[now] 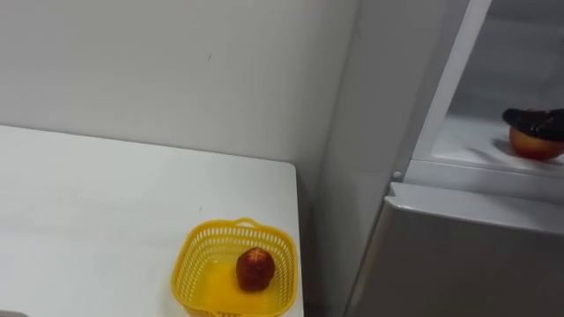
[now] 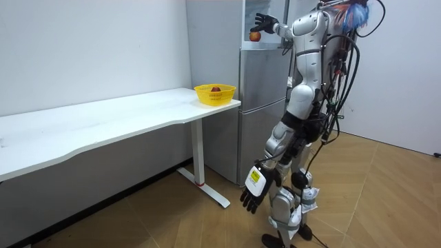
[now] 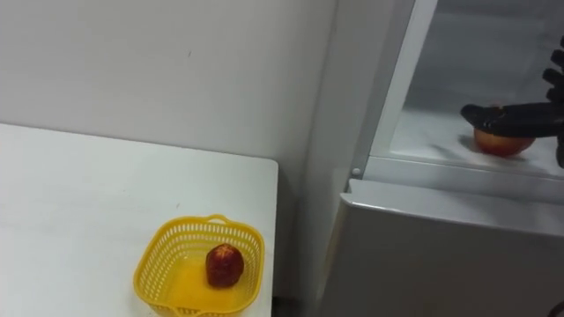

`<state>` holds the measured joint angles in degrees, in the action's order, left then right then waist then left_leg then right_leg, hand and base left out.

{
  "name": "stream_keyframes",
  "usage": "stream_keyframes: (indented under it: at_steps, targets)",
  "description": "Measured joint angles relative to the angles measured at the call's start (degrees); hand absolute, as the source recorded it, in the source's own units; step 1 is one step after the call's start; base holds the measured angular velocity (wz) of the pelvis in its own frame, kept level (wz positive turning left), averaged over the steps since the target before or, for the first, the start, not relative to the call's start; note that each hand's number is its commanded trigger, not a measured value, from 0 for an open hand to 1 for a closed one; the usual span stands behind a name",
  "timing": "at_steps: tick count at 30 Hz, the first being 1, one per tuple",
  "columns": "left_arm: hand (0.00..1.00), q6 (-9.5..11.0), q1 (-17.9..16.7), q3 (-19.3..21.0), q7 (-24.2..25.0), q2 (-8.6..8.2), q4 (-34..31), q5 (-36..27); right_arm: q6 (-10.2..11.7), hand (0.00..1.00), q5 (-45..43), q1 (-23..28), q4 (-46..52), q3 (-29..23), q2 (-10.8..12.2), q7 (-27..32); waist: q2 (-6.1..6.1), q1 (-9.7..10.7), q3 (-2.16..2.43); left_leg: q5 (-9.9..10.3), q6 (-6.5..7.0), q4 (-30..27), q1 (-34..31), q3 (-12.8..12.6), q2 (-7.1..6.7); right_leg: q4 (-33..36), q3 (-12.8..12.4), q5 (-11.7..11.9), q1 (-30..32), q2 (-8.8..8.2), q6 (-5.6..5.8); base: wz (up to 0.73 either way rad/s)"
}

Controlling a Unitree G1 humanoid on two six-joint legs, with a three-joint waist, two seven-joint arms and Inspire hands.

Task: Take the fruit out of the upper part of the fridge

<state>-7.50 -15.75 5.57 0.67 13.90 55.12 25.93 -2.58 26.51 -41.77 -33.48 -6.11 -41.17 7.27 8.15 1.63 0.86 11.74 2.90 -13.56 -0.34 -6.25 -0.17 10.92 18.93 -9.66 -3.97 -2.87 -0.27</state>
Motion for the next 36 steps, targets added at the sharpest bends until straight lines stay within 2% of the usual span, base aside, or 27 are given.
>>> stream_keyframes:
  at_steps: [12,19,25,26,28,36]
  targets:
    - [0.00,-0.76,0.49,-0.04,0.40,0.05,0.01,0.00,-0.09,0.00,-0.06,-0.05,-0.69,0.48,0.00,-1.35,-0.22,0.09,-0.16,-0.01,0.00,-0.07,-0.02,0.06,-0.01,-0.19,-0.09,0.00,-0.12,0.03,0.00,0.00]
    - [0.00,-0.75,0.97,-0.02,1.27,0.35,0.07,-0.43,-0.08,0.00,-0.08,-0.05,-7.92,0.48,0.00,-3.07,0.01,-0.21,-0.23,-0.01,0.00,0.05,-0.05,0.09,-0.06,-0.20,-0.25,0.00,-0.08,0.05,0.00,0.00]
    - [0.00,-0.55,0.96,-0.03,1.23,0.43,0.08,-0.66,-0.08,0.00,-1.84,-0.05,-9.30,0.48,0.00,-3.04,0.02,-0.10,-0.28,-0.02,0.00,0.08,0.02,0.10,-0.07,-0.22,-0.14,0.00,-0.11,0.04,0.00,0.00]
    - [0.00,-0.47,0.96,-0.03,1.21,0.43,0.11,-0.70,-0.07,0.00,-1.92,-0.05,-9.39,0.48,0.00,-3.05,0.05,-0.15,-0.34,-0.02,0.00,0.07,0.05,0.10,-0.07,-0.23,-0.14,0.00,-0.15,0.04,0.00,0.00]
    - [0.00,0.30,1.29,-0.04,1.00,0.51,0.14,-0.77,0.02,0.00,-2.08,-0.05,-9.99,0.49,0.01,-3.08,0.30,-0.36,-0.88,-0.02,0.00,0.07,0.14,0.10,-0.08,-0.22,-0.21,0.00,-0.24,0.05,0.00,0.00]
    - [0.00,0.69,1.24,-0.04,0.91,0.53,0.64,-1.45,0.11,0.00,-2.08,-0.05,-10.57,0.44,0.01,-3.57,0.33,-0.31,-0.90,-0.02,0.01,0.08,0.12,0.10,-0.11,-0.25,-0.24,0.00,-0.17,0.04,-0.01,0.00]
